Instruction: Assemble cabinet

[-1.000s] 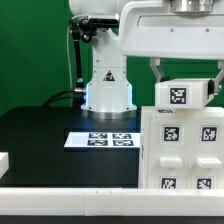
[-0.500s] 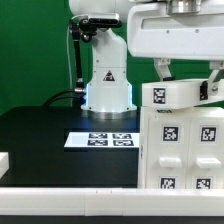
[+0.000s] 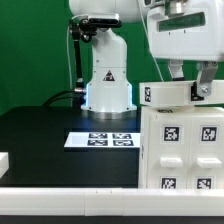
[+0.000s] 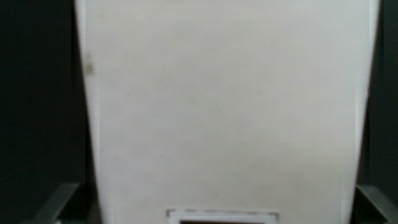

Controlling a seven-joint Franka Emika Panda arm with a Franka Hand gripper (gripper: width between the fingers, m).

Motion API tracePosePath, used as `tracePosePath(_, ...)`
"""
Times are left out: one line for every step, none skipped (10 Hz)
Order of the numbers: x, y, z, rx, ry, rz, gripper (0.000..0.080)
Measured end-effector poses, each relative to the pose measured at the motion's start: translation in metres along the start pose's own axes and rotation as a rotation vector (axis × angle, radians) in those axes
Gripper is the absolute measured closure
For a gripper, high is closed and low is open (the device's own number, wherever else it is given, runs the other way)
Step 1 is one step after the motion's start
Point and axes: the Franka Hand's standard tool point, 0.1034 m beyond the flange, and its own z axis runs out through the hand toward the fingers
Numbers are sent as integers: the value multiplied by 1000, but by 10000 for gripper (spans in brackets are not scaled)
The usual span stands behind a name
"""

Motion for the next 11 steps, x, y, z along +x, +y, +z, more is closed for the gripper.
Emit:
tracePosePath(0, 0, 1, 9, -17, 148, 248)
tracePosePath(1, -2, 0, 26, -40, 281, 248)
tracePosePath(1, -2, 0, 31, -42, 287, 211)
tracePosePath(0, -2, 1, 30, -42, 269, 211)
tracePosePath(0, -2, 1, 30, -42, 268, 162)
tracePosePath(0, -2, 1, 30, -42, 265, 162)
tracePosePath(0, -2, 0, 28, -43, 246, 152)
tracePosePath(0, -2, -8, 15, -50, 194, 152)
tracePosePath(-1, -6, -19, 22, -54, 172, 151)
tracePosePath(-7, -5, -23, -9, -62, 81, 151)
tracePosePath(-6, -6, -22, -1, -61, 18, 151)
